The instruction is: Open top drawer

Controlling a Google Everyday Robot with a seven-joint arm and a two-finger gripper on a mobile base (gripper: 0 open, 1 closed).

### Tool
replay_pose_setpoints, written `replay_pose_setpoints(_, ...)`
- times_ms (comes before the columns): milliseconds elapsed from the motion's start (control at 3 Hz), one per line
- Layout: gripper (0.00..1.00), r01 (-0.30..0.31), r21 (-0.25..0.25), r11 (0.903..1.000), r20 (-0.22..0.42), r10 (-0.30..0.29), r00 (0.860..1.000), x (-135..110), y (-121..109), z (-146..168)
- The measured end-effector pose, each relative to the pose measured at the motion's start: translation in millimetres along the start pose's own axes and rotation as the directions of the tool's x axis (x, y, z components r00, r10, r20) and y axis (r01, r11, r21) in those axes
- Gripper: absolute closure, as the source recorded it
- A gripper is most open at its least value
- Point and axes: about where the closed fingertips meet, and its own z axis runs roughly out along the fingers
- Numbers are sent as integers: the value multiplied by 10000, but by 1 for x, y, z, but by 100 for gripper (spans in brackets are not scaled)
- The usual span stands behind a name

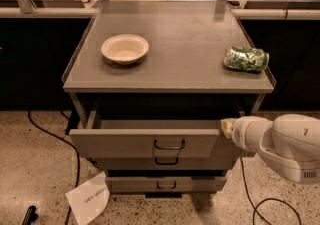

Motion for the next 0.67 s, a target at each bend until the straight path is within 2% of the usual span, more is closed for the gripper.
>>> replay_pose_setpoints(667, 100, 4, 15, 10000, -131, -4, 9999, 0, 0, 1)
